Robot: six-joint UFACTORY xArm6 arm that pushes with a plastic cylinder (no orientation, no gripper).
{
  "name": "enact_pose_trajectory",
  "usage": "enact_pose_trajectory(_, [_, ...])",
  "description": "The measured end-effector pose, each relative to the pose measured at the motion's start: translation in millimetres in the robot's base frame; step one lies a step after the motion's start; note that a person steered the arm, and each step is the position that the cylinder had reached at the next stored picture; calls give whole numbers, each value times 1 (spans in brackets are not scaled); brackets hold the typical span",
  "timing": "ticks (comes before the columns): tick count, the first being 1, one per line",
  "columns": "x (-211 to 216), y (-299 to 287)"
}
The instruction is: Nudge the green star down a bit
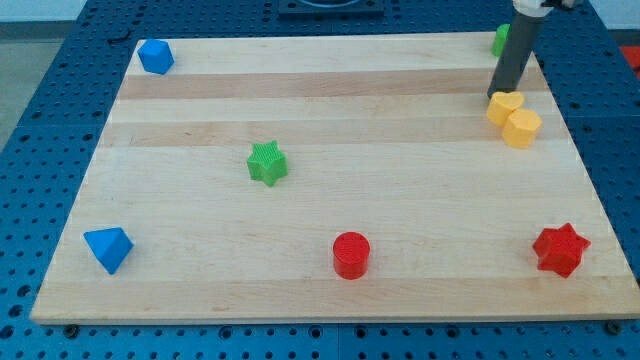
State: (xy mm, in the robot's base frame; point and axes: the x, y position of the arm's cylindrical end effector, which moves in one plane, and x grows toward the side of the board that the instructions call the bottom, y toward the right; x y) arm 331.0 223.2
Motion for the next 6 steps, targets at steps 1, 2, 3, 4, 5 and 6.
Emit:
enact_pose_trajectory(1, [-8,-40])
enact_pose_trajectory(2, [1,-128])
enact_pose_trajectory(3, [50,-215])
enact_pose_trajectory(4, [79,-291])
enact_pose_trajectory(5, [80,-369])
enact_pose_trajectory(6, [98,-437])
